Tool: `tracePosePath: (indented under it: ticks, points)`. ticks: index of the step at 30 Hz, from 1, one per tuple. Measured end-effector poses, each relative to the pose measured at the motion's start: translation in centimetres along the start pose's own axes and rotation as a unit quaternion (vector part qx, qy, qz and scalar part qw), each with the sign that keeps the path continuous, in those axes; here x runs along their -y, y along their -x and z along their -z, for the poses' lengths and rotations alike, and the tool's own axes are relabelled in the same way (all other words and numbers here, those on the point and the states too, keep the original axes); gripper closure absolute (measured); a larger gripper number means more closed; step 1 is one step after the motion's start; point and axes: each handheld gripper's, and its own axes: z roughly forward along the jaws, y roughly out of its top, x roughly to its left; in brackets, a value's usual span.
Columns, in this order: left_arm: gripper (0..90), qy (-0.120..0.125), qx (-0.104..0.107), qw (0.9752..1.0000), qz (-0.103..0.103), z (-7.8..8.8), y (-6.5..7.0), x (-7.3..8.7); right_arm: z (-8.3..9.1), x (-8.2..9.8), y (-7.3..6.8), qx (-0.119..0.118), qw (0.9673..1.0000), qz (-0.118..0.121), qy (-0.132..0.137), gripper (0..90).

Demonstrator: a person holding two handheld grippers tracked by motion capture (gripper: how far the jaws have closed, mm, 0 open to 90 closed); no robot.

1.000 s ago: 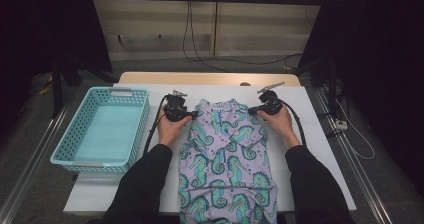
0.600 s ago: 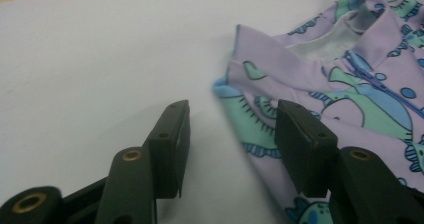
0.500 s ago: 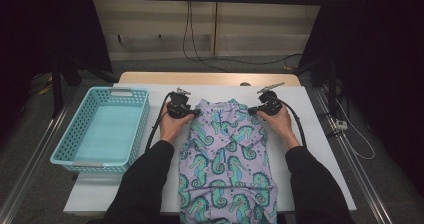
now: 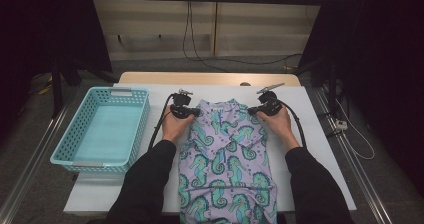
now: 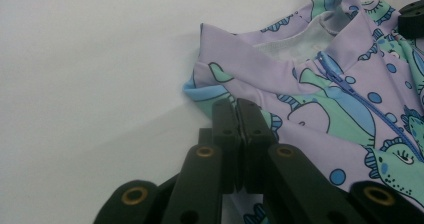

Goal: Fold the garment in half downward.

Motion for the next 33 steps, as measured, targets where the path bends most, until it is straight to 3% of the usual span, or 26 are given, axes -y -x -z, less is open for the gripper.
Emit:
tracePosePath:
  ticks: [7,15,16,20,28,33]
  points:
    - [88.6,0.006,-0.001,1.0,0.004,0.1,-0.2,0.0,0.4,-0.1,0.2,-0.008,0.9998,-0.012,0.014,88.3]
    - [88.7,0.044,0.014,0.9989,0.003,0.9,0.0,-0.5,1.7,-0.4,0.6,-0.015,0.9988,-0.022,0.041,88.4]
    - [88.7,0.053,0.022,0.9983,-0.004,1.2,0.1,-0.7,1.9,-0.5,0.6,-0.015,0.9986,-0.02,0.046,88.3]
    - [88.7,0.058,0.021,0.998,-0.012,1.6,0.2,-0.9,2.4,-0.8,0.5,-0.019,0.9981,-0.017,0.056,88.3]
    - [88.7,0.087,0.019,0.9961,-0.004,2.9,0.3,-1.7,3.8,-1.5,0.6,-0.02,0.9965,-0.015,0.079,88.4]
    - [88.7,0.099,0.023,0.9948,-0.013,3.4,0.5,-2.3,4.6,-1.7,0.8,-0.019,0.9958,-0.016,0.088,88.4]
